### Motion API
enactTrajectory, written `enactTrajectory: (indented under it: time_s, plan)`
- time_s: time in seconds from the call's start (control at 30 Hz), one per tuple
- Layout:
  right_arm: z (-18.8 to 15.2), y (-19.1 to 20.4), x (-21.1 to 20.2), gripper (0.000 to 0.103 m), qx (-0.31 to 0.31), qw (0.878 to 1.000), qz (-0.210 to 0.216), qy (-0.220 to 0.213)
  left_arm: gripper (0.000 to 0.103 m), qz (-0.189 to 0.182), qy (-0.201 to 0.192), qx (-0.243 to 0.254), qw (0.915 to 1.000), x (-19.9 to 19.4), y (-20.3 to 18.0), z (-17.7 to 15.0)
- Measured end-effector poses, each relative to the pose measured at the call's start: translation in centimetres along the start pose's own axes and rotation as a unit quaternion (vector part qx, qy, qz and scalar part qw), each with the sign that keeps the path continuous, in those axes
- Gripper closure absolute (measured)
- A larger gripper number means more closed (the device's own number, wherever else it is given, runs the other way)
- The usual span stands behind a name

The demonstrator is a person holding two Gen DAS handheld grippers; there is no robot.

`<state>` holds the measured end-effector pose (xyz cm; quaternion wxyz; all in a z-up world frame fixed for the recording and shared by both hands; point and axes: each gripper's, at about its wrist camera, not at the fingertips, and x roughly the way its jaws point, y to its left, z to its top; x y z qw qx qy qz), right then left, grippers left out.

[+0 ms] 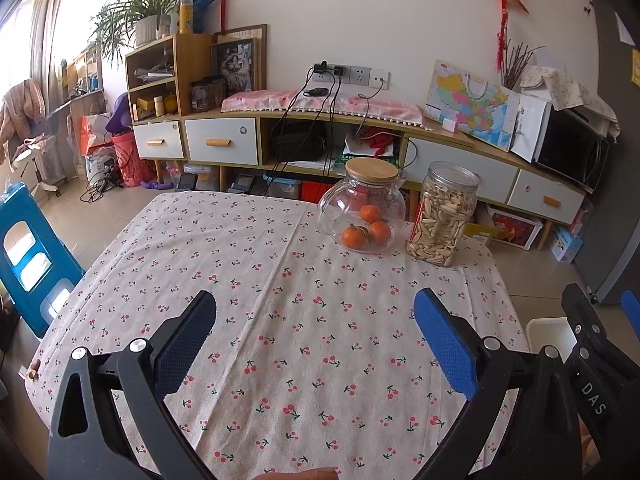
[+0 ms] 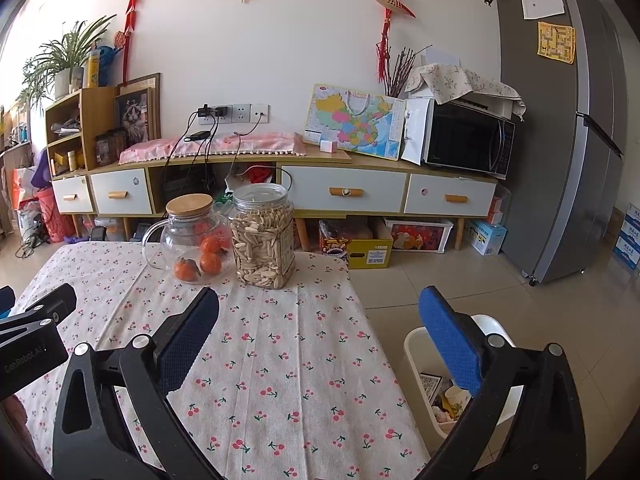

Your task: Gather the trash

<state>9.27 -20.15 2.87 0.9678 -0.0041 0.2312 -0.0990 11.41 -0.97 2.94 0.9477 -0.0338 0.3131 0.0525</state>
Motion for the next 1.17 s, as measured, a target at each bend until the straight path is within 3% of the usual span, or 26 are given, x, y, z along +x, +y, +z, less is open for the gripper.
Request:
enactTrajectory:
  time_s: [1.17]
  plan:
    - [-0.52, 0.37, -0.34, 0.007, 0.005, 1.0, 0.0, -0.005, 0.011, -0.016, -0.01, 0.016, 0.9997, -0.36, -1.02, -0.34]
